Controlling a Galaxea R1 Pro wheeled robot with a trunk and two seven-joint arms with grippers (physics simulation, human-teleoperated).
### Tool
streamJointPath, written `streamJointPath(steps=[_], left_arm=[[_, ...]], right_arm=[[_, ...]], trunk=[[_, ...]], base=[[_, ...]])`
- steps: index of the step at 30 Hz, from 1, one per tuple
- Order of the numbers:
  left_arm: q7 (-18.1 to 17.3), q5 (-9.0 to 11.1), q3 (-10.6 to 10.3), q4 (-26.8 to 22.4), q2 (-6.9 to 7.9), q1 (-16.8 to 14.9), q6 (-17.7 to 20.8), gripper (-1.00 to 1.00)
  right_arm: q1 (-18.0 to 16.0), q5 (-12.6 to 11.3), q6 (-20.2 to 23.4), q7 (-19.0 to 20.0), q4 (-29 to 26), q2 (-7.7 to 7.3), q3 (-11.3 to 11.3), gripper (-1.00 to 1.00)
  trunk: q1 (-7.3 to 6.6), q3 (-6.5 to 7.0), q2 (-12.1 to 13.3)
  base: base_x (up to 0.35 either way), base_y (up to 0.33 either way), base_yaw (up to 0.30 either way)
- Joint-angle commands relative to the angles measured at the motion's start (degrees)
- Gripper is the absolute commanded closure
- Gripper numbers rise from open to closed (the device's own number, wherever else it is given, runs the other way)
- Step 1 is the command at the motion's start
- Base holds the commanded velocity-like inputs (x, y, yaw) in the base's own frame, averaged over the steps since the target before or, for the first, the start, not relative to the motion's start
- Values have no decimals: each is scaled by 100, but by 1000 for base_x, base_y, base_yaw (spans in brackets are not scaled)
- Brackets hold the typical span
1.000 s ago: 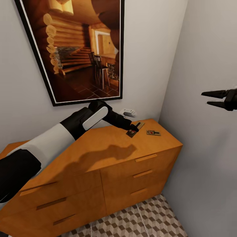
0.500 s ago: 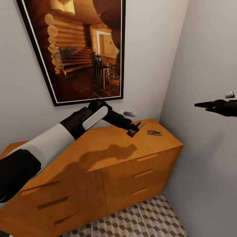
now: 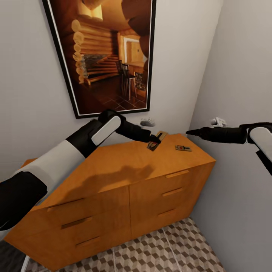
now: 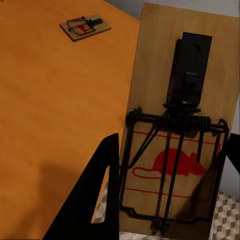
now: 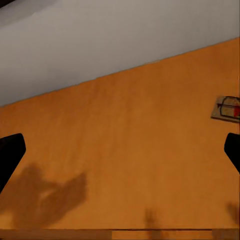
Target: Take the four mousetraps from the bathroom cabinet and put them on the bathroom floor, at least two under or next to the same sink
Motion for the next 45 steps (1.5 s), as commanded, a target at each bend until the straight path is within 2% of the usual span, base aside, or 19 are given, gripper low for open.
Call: streamJointPath(steps=[1, 3, 7, 17, 22, 26, 28, 29, 30, 31, 33, 34, 35, 37, 39, 41, 43, 45], left_arm=[[-78, -20, 14, -22, 1, -7, 7, 100], [-78, 37, 31, -85, 2, -7, 7, 100], [-78, 115, 43, -241, 3, -7, 7, 100], [-78, 145, 54, -425, 46, -7, 9, 100], [-78, 147, 56, -511, 161, -7, 15, 100], [-80, 200, 79, -725, 377, -7, 16, 100], [-84, 437, 183, -1001, 600, -7, 17, 100], [-85, 671, 299, -1181, 738, -7, 17, 100], [-85, 820, 373, -1279, 814, -7, 17, 100], [-86, 1168, 547, -1474, 971, -7, 12, 100], [-86, 1563, 734, -1655, 1118, -7, 2, 100], [-83, 1964, 914, -1807, 1238, -7, -5, 100], [-82, 2155, 995, -1868, 1284, -5, -10, 100], [-76, 2772, 1277, -2011, 1385, -1, -22, 100], [-77, 3055, 1425, -2054, 1402, 1, -29, 100], [-85, 3214, 1540, -2089, 1396, 1, -31, 100], [-98, 3304, 1689, -2136, 1354, -1, -29, 100], [-112, 3378, 1887, -2175, 1219, -2, -28, 100]], right_arm=[[-8, -33, 5, -105, -3, 114, 15, -100], [-8, -17, 4, -153, 0, 238, 18, -100], [-8, 14, 4, -180, -3, 337, 19, -100], [-8, 42, 4, -201, -1, 325, -2, -100], [-8, 85, 4, -235, 2, 321, -5, -100], [-8, 221, 4, -300, 3, 325, -5, -100], [-8, 323, 4, -344, 14, 337, -4, -100], [-8, 375, 4, -365, 21, 345, -1, -100], [-8, 401, 4, -376, 25, 349, 0, -100], [-8, 452, 1, -392, 30, 356, 1, -100], [-8, 495, -1, -403, 33, 362, 2, -100], [-8, 524, 0, -409, 33, 366, 3, -100], [-8, 535, 1, -412, 34, 367, 3, -100], [-8, 559, 0, -419, 34, 370, 3, -100], [-8, 567, -2, -421, 36, 371, 3, -100], [-8, 572, -2, -420, 37, 372, 4, -100], [-8, 574, -4, -421, 38, 372, 7, -100], [-8, 571, -9, -422, 38, 372, 10, -100]], trunk=[[0, -6, -4], [0, -6, -4], [0, -9, -4], [0, -50, -4], [0, -75, -4], [0, -95, -4], [0, -105, -4], [0, -110, -4], [0, -115, -4], [0, -120, -4], [0, -129, -4], [0, -134, -4], [0, -139, -4], [0, -149, -4], [0, -158, -4], [0, -166, -4], [0, -173, -4], [0, -178, -4]], base=[[-24, 21, 0], [-16, 14, 0], [-6, 5, 30], [-1, 1, 202], [0, 0, 242], [0, 0, 247], [0, 0, 249], [0, 0, 250], [0, 0, 250], [0, 0, 251], [0, 0, 251], [0, 0, 252], [0, 0, 252], [0, 0, 254], [0, 0, 255], [0, 0, 258], [0, 0, 263], [0, 0, 249]])
